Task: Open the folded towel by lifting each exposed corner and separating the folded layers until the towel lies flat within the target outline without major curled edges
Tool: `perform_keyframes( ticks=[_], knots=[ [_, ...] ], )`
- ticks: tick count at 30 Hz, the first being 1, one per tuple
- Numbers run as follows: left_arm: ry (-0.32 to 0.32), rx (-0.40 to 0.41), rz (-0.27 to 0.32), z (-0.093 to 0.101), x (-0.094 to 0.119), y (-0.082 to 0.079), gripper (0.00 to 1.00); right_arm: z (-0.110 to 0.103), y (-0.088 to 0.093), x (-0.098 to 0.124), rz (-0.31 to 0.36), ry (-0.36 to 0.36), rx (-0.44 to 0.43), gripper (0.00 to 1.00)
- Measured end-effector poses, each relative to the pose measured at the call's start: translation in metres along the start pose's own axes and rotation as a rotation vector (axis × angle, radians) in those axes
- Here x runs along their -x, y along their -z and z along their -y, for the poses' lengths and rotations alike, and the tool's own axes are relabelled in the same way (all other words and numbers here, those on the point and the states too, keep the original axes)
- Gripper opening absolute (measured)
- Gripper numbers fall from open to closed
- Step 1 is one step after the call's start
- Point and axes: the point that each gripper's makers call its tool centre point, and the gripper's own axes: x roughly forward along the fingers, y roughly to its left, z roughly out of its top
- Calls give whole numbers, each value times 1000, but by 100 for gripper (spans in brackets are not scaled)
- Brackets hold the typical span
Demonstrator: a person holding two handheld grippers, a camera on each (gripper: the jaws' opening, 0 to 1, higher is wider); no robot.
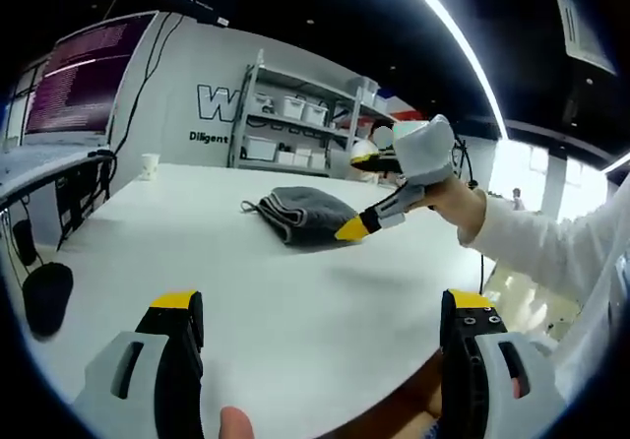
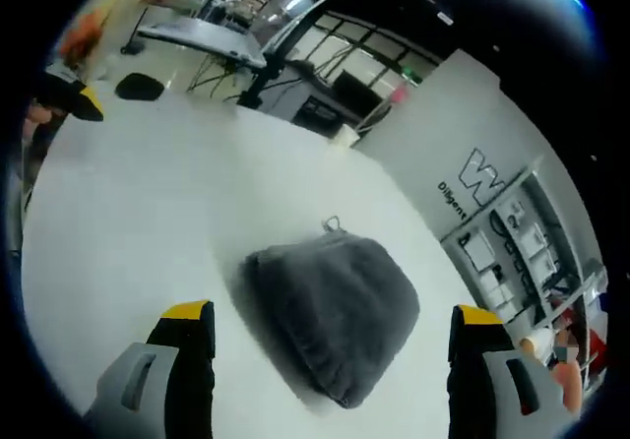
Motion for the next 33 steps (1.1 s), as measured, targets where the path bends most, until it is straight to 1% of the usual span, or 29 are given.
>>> perform_keyframes(
  ticks=[4, 7, 10, 14, 16, 19, 20, 24, 28, 31, 33],
  knots=[
    [6, 5, -8, 1, 0, 2, 99, -7, -4, -14, 4, -5, 24, 92],
    [8, 3, 7, 2, 2, -1, 99, -11, -7, -20, 6, 1, 49, 88],
    [9, 4, 10, 2, 3, -3, 99, -13, -10, -24, 16, 6, 65, 86],
    [4, 1, 24, 1, 4, -5, 99, -11, -14, -26, 34, 20, 88, 73],
    [7, 6, 21, 1, 4, -4, 99, -11, -15, -27, 39, 28, 101, 72],
    [15, 6, 24, 3, 4, -4, 99, -15, -16, -31, 44, 27, 137, 71],
    [16, 5, 26, 3, 4, -5, 99, -16, -17, -32, 48, 29, 154, 69],
    [19, 5, 29, 4, 5, -5, 99, -20, -19, -38, 52, 30, 211, 59],
    [21, 3, 32, 5, 6, -5, 99, -25, -15, -42, 36, 23, 233, 52],
    [21, 5, 30, 5, 6, -4, 99, -24, -12, -43, 26, 27, 256, 39],
    [20, 5, 30, 4, 7, -3, 99, -25, -12, -43, 27, 24, 261, 35]
  ],
)
